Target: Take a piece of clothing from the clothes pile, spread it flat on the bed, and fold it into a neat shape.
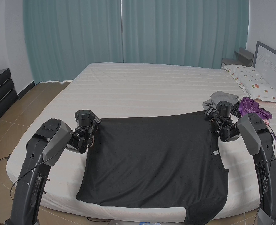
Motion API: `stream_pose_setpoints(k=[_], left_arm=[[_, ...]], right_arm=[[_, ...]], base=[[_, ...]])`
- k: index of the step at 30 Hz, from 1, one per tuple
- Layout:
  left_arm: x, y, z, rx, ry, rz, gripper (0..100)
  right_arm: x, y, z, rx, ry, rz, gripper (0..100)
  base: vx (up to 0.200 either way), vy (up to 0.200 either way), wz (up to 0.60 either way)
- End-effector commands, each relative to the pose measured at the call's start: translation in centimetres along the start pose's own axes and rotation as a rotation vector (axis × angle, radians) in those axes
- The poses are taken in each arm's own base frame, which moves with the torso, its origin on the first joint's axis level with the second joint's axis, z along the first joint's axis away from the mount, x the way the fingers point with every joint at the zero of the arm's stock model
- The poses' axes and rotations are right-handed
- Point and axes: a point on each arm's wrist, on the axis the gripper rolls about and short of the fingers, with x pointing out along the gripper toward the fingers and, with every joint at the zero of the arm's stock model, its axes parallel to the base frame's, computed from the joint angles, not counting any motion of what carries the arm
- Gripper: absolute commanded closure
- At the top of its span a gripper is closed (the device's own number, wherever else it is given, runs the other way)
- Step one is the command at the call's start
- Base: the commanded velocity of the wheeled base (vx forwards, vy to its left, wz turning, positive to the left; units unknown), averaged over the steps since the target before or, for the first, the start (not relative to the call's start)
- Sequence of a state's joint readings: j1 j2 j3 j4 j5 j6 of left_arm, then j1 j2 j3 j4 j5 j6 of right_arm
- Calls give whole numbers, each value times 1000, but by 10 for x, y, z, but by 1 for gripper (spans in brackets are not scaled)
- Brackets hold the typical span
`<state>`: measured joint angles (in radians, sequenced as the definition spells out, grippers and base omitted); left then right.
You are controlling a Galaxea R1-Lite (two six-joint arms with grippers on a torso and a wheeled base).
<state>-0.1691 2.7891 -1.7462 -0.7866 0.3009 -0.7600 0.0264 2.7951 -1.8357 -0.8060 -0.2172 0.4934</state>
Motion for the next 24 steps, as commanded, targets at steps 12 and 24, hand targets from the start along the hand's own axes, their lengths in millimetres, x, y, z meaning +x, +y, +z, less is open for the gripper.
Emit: stream_pose_setpoints(k=[12, 24], left_arm=[[14, 1, -2, 10, -99, 20, 100], [16, 8, -12, 92, -85, 37, 100]], right_arm=[[4, -18, -47, -33, 84, -30, 100], [10, -12, -35, -16, 23, -22, 100]], base=[[0, 0, 0], [0, 0, 0]])
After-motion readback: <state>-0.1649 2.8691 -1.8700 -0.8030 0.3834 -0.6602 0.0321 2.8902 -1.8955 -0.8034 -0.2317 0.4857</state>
